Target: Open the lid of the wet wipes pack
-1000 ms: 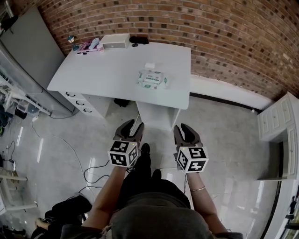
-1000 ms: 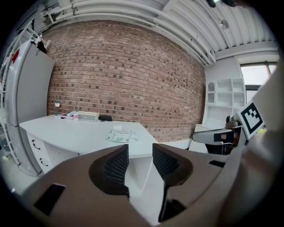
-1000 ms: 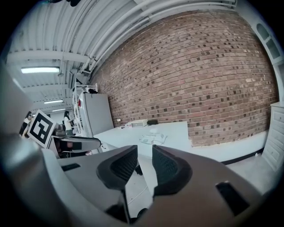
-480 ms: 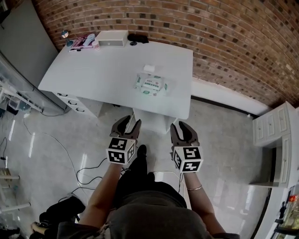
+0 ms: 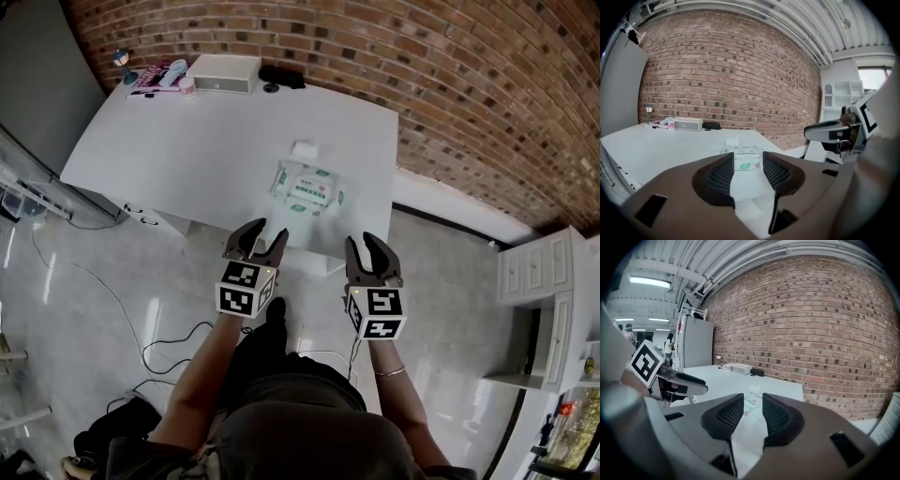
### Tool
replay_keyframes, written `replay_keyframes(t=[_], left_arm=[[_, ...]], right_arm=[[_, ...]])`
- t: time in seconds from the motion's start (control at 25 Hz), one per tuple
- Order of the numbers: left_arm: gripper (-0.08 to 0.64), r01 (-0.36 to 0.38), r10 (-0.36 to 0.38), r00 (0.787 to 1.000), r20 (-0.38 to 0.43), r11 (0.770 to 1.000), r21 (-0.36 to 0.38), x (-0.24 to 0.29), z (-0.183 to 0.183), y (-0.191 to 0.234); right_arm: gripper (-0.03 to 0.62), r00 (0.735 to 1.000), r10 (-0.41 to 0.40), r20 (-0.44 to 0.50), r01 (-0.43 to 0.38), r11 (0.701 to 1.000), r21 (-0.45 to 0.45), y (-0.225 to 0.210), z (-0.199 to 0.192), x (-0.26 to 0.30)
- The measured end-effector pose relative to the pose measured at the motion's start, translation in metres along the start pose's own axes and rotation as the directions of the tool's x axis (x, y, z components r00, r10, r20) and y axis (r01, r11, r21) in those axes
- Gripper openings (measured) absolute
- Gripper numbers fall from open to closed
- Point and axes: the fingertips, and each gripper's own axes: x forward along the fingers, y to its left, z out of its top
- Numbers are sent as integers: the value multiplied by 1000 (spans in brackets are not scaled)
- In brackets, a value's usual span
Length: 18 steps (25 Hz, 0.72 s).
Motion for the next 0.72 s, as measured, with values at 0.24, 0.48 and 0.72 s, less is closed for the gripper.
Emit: replay_keyframes(t=[0.24,0.48,0.72], left_arm=[[183,29,-29,999,-15,999,17,34,9,20],[183,52,-51,998,-30,998,26,62,13,31],[183,83,-81,995,-62,996,34,80,14,36]], right_arm=[[113,999,-27,-24,26,999,-33,-9,11,30],[114,999,-29,-43,26,998,-63,-9,18,55],[115,998,-10,-58,5,995,-99,-4,25,77]])
